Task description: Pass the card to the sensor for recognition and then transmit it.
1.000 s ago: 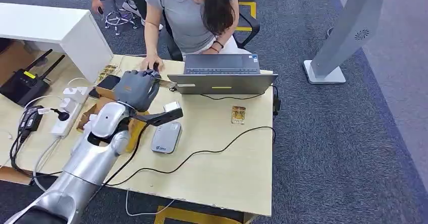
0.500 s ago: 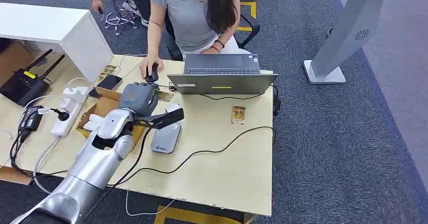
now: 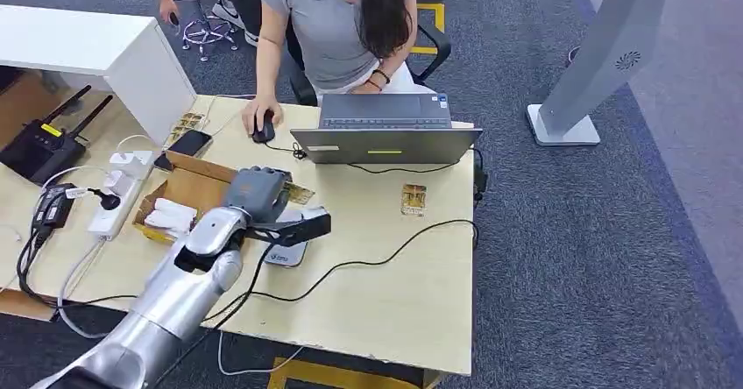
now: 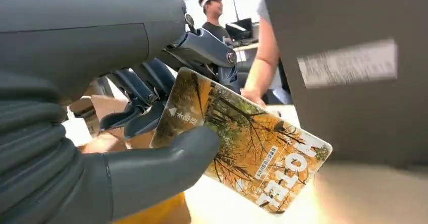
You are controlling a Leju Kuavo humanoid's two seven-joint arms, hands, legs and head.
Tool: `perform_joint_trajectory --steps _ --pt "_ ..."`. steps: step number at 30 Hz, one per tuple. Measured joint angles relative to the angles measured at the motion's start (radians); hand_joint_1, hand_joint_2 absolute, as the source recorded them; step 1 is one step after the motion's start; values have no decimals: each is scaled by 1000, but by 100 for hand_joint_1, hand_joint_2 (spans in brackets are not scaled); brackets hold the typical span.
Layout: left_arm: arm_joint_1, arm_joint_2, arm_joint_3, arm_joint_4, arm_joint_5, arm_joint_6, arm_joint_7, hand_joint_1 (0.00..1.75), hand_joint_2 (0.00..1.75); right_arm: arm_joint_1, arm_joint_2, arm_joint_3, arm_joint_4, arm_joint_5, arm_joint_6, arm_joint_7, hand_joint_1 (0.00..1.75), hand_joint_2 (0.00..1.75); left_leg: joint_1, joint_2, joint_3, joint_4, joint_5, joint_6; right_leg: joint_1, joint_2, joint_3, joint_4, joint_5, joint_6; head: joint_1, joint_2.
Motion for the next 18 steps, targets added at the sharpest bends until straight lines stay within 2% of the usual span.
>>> perform_joint_trajectory --steps 7,18 --pt "6 -10 -41 44 -7 -2 22 175 175 -1 0 0 0 -7 -5 0 0 0 0 0 0 0 0 0 0 0 0 0 0 0 0 0" --pt "16 -29 -51 71 3 -25 67 175 175 0 -3 -2 0 -6 -18 0 0 0 0 0 0 0 0 0 0 0 0 0 0 0 0 0"
